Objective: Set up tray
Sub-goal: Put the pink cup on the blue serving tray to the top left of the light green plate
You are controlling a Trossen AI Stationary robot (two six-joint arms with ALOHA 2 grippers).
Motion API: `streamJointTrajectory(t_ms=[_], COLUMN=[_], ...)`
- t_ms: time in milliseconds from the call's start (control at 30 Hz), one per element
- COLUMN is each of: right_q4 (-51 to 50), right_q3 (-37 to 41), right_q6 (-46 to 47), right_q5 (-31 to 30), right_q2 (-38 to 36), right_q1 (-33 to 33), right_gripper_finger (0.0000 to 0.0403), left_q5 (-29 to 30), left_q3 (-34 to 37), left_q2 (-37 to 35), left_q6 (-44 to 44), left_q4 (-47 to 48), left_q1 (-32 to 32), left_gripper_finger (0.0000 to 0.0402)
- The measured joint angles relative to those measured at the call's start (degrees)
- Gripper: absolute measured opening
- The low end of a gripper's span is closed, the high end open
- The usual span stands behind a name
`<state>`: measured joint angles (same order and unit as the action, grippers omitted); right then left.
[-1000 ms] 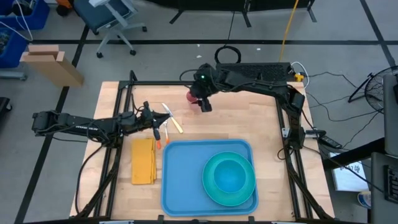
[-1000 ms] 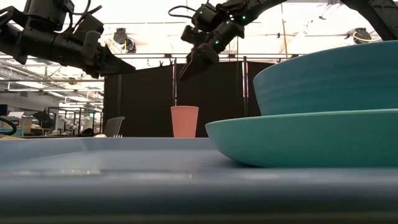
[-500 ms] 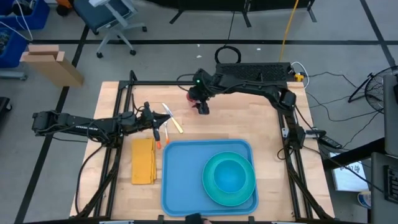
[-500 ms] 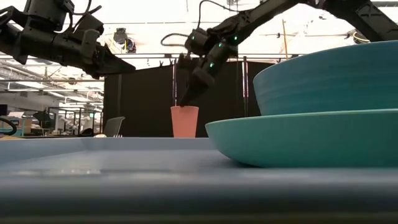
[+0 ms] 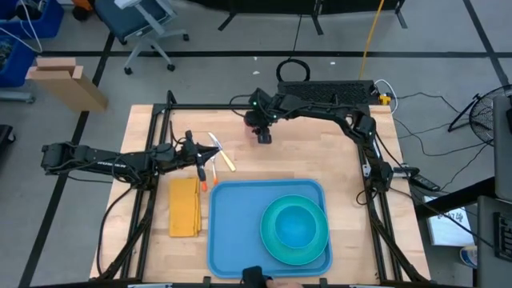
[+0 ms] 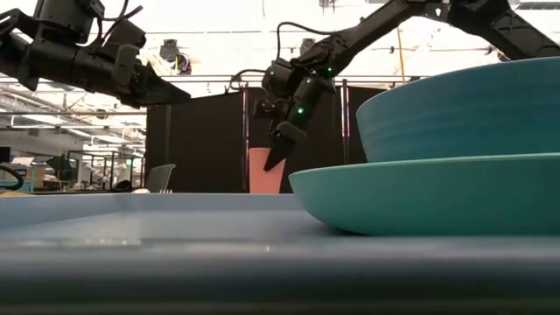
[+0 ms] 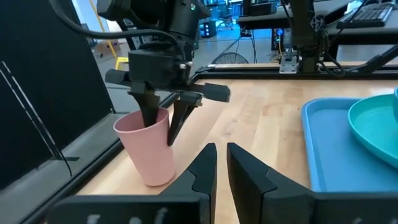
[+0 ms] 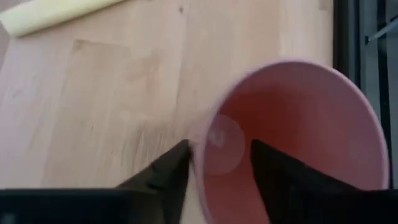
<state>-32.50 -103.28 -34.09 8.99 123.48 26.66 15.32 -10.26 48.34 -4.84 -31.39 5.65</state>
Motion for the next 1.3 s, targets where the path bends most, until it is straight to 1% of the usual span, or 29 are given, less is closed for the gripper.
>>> streamJointTrajectory(t_ms=[100, 133, 167, 300, 433, 567, 633, 733, 900, 1000, 1067, 1167, 1233, 1300], right_q4=[0.10, 0.09, 0.05, -1.19, -3.65, -9.11, -12.30, -16.58, -19.49, -15.61, -11.06, -4.10, -1.37, 0.31], right_q3=[0.00, 0.00, 0.00, 0.00, 0.00, -0.03, -0.07, -0.09, 0.06, 2.47, 6.02, 11.98, 15.21, 17.40], right_q6=[-1.20, -1.71, -2.27, -2.82, -2.89, -3.85, -4.01, -3.97, 1.42, 4.59, 6.43, 7.84, 7.92, 8.10], right_q5=[-0.09, -0.21, -0.26, -1.64, -1.44, 1.88, 3.14, 3.12, 3.13, 3.04, 3.05, 2.95, 2.70, 0.65], right_q2=[0.00, 0.00, 0.00, -2.01, -7.85, -14.92, -17.86, -20.46, -20.51, -19.80, -19.37, -19.06, -19.12, -19.12], right_q1=[-0.86, -1.08, -1.31, -2.05, -3.04, -5.66, -8.10, -13.17, -22.30, -26.99, -29.32, -31.69, -33.02, -34.29], right_gripper_finger=[0.0048, 0.0024, 0.0014, 0.0005, 0.0003, 0.0002, 0.0001, 0.0001, 0.0001, 0.0001, 0.0001, 0.0000, 0.0000, 0.0000], left_q5=[0.21, 0.21, 0.21, 0.21, 0.23, 0.37, 0.71, 1.28, 1.32, 1.32, 1.32, 1.30, 1.28, 1.28], left_q3=[0.00, 0.00, 0.00, 0.00, 0.00, 0.00, 0.00, 0.00, 0.00, 0.00, 0.00, 0.00, 0.00, 0.00], left_q2=[0.00, 0.00, 0.00, 0.00, 0.00, 0.00, 0.00, 0.00, 0.00, -0.01, 0.00, 0.00, 0.00, 0.00], left_q6=[-1.07, -1.38, -1.72, -2.35, -2.43, -2.45, -2.43, -2.45, -2.45, -2.00, -0.76, 1.27, 2.48, 3.27], left_q4=[-0.19, -0.21, -0.23, -0.27, -0.47, -0.58, -0.58, -0.60, -0.62, -0.60, -0.50, -0.36, -0.20, -0.14], left_q1=[0.02, 0.02, 0.01, 0.02, 0.02, 0.01, 0.02, 0.02, 0.02, 0.01, 0.02, 0.02, 0.02, 0.02], left_gripper_finger=[0.0042, 0.0042, 0.0042, 0.0042, 0.0042, 0.0042, 0.0042, 0.0042, 0.0042, 0.0042, 0.0042, 0.0042, 0.0042, 0.0042])
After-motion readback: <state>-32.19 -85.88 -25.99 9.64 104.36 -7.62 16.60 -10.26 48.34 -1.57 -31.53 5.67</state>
